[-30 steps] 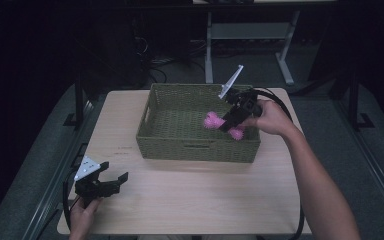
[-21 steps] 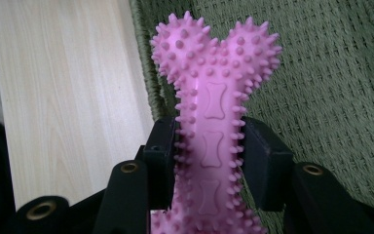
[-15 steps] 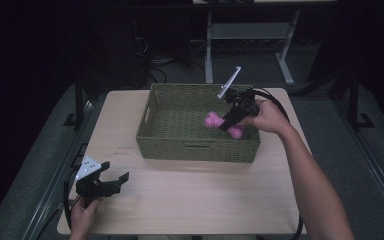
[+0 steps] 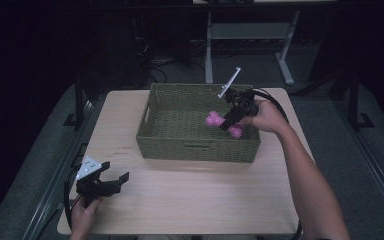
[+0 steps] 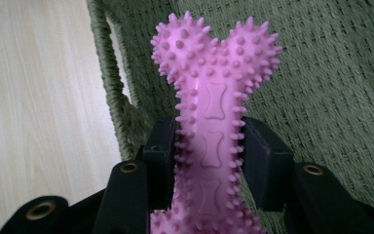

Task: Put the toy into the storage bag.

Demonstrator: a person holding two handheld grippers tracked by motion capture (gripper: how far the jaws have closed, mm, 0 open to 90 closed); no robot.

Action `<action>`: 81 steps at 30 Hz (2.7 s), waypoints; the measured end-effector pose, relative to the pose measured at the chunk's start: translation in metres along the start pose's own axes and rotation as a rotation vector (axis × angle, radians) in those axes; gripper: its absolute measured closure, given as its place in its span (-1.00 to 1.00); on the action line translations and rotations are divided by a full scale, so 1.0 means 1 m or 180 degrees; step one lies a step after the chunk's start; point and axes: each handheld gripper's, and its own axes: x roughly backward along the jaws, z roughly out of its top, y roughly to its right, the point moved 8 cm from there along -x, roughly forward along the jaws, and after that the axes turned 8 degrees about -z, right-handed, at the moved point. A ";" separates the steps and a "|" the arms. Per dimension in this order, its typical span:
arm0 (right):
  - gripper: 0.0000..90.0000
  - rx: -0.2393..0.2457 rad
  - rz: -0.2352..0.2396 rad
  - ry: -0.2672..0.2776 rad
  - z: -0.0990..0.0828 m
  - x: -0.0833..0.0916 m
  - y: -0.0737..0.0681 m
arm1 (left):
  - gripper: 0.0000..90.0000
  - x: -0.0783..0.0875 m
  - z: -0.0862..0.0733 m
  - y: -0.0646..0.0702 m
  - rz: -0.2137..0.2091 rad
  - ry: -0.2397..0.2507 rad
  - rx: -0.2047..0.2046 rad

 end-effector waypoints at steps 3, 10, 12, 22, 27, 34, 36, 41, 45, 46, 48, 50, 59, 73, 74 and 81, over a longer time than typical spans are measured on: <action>0.29 -0.0019 -0.0009 -0.0019 -0.001 -0.003 0.002 | -0.70 0.000 0.000 0.000 -0.0003 -0.0002 -0.0003; 0.29 -0.0043 -0.0009 -0.0049 -0.002 -0.009 0.005 | -0.70 0.000 0.000 0.000 0.0002 0.0001 0.0004; 0.29 -0.0042 -0.0003 -0.0052 -0.001 -0.011 0.005 | -0.70 0.001 0.000 0.000 0.0002 0.0001 0.0004; 0.29 -0.0043 -0.0005 -0.0088 0.000 -0.019 0.005 | -0.70 0.001 0.000 -0.001 0.0003 -0.0003 0.0002; 0.29 -0.0058 0.0019 -0.0111 -0.001 -0.026 0.004 | -0.70 0.001 0.000 0.000 -0.0001 -0.0001 0.0005; 0.28 -0.0100 0.0014 -0.0142 -0.006 -0.033 0.005 | -0.70 0.000 0.000 0.000 0.0003 0.0000 0.0000; 0.28 -0.0114 0.0014 -0.0135 -0.007 -0.035 0.005 | -0.70 0.000 0.000 0.000 0.0004 0.0003 -0.0004; 0.28 -0.0111 0.0009 -0.0197 -0.010 -0.038 0.005 | -0.70 0.000 0.000 0.000 0.0002 0.0004 -0.0007; 0.28 -0.0118 0.0020 -0.0213 -0.010 -0.040 0.004 | -0.70 0.000 0.000 0.000 -0.0003 -0.0008 -0.0005; 0.28 -0.0117 0.0024 -0.0226 -0.010 -0.041 0.004 | -0.70 0.000 0.000 0.000 -0.0003 -0.0003 -0.0004; 0.28 -0.0119 0.0027 -0.0234 -0.011 -0.043 0.004 | -0.70 0.000 0.000 0.000 0.0000 0.0001 -0.0007; 0.28 -0.0139 0.0042 -0.0245 -0.013 -0.046 0.003 | -0.70 0.000 0.000 0.000 -0.0002 0.0000 0.0001; 0.28 -0.0168 0.0056 -0.0249 -0.015 -0.050 0.003 | -0.70 0.000 0.000 0.000 0.0003 -0.0003 -0.0009; 0.27 -0.0179 0.0054 -0.0268 -0.014 -0.054 0.002 | -0.70 0.000 0.000 0.000 0.0008 0.0007 -0.0002; 0.27 -0.0181 0.0051 -0.0269 -0.014 -0.055 0.002 | -0.70 0.000 0.000 0.000 0.0007 0.0001 0.0001; 0.27 -0.0190 0.0067 -0.0303 -0.013 -0.057 0.001 | -0.70 0.001 0.000 0.000 0.0007 0.0000 0.0003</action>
